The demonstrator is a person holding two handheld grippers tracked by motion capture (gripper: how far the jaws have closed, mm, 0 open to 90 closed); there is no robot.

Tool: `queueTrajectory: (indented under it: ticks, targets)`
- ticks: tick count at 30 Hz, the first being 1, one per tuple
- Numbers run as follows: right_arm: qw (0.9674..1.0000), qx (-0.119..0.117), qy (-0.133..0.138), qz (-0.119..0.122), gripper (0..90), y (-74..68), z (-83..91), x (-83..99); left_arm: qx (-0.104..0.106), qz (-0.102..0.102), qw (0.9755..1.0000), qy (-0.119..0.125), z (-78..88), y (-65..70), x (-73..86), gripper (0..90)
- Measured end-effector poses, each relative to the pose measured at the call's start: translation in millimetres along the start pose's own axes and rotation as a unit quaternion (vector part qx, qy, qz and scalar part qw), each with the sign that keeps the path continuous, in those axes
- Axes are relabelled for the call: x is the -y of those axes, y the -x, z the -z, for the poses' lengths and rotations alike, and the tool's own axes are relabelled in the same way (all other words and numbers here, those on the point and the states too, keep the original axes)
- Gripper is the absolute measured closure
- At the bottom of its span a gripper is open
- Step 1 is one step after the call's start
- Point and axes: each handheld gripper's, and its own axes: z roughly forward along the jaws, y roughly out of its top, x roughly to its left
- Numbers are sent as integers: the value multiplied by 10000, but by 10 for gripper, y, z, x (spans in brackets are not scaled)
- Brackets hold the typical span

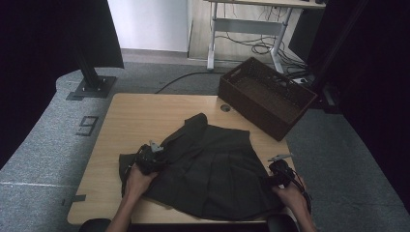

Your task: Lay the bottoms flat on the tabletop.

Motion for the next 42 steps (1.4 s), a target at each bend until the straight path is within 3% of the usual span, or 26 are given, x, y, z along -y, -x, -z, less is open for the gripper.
queueTrajectory:
  ticks: [2,4,6,8,10,13,14,16,18,21,24,27,29,32,34,37,40,42]
  targets:
    - [9994,-251,63,-242,581,2,23,39,5,14,10000,4,2,2,5,382]
    - [9989,-376,30,-286,772,-7,40,44,8,33,10000,18,4,4,12,382]
    - [9983,-506,-39,-284,835,-19,44,30,21,42,10000,33,7,5,20,382]
    - [9991,-399,-153,-53,872,-38,66,-10,45,61,10000,44,12,9,28,381]
    - [9997,-102,46,234,873,-59,201,-83,47,20,10000,61,23,25,36,379]
    - [9969,35,720,300,862,-28,597,-268,99,-9,9999,58,33,47,39,370]
    - [9963,105,783,343,832,-12,659,-308,118,-42,9999,64,39,62,37,365]
    - [9966,453,591,366,616,94,703,-393,88,-112,9999,75,59,82,36,359]
    - [9963,652,501,244,564,213,681,-403,123,-107,9998,121,112,77,30,354]
    - [9961,609,627,120,534,277,692,-367,126,-61,9993,336,273,2,-1,355]
    - [9964,273,738,307,544,123,688,-347,49,68,9977,674,513,-138,-72,374]
    - [9958,-168,804,397,599,-69,619,-359,-183,133,9965,803,666,-261,-103,420]
    - [9944,-441,842,471,650,-228,527,-373,-350,200,9970,665,660,-360,-78,455]
    - [9914,-678,900,671,721,-487,353,-396,-122,337,9992,175,470,-465,29,539]
    - [9898,-801,903,754,723,-639,223,-414,-3,295,9995,-112,330,-444,107,549]
    - [9894,-868,781,862,690,-812,25,-423,271,310,9989,-223,231,-344,170,594]
    - [9910,-752,570,950,676,-883,-151,-390,430,168,9985,-301,223,-188,176,622]
    - [9914,-583,523,1046,675,-858,-227,-337,575,34,9977,-362,244,-54,179,643]
